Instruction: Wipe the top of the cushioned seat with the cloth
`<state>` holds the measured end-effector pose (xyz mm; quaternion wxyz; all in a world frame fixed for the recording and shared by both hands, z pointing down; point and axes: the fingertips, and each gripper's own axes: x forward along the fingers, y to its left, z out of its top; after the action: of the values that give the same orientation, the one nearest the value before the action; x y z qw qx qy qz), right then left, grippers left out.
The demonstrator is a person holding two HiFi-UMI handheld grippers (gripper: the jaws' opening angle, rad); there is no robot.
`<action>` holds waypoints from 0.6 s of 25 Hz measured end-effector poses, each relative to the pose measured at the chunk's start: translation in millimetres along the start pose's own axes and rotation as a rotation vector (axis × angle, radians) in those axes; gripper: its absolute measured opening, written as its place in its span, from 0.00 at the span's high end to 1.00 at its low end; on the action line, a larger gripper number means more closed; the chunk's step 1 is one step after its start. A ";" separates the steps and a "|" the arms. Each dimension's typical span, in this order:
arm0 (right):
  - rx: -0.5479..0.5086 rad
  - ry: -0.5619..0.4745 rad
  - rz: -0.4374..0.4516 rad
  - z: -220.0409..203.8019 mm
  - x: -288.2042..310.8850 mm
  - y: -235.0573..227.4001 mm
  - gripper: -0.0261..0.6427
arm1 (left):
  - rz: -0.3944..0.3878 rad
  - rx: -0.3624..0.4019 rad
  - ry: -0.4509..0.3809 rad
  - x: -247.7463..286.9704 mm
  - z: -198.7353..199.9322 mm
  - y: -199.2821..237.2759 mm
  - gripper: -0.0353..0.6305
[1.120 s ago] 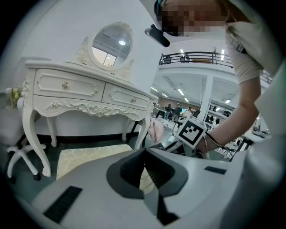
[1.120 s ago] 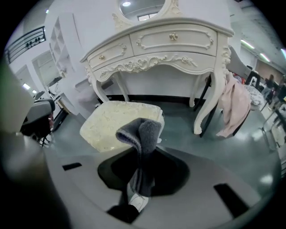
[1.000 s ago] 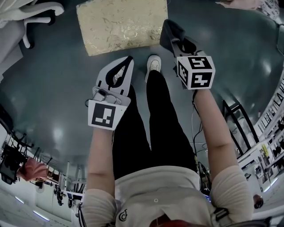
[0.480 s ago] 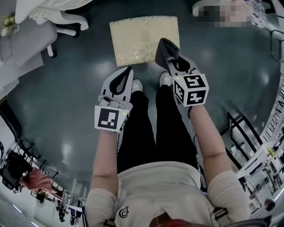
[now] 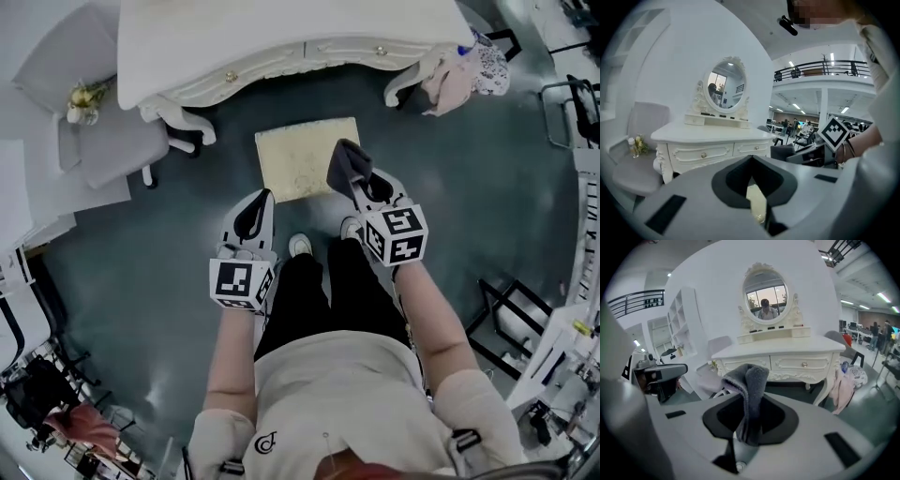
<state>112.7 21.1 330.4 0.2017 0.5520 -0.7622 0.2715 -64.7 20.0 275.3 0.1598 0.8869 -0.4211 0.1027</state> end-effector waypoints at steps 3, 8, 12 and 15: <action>-0.026 -0.059 -0.006 41.4 -23.8 -4.6 0.84 | 0.009 0.038 -0.047 -5.3 43.0 -7.1 0.93; -0.071 -0.157 -0.001 101.7 -68.2 -2.7 0.84 | 0.057 0.044 -0.094 -23.3 103.4 -17.6 0.93; -0.137 -0.239 0.009 148.1 -98.7 -0.1 0.84 | 0.089 0.088 -0.136 -33.6 148.5 -22.5 0.93; -0.185 -0.311 0.024 183.2 -116.8 2.6 0.84 | 0.110 0.107 -0.192 -40.9 186.9 -22.3 0.93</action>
<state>144.9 -9.5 117.7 0.1279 0.5575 -0.8123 0.1138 -64.0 -6.7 84.6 0.0654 0.8755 -0.4763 0.0483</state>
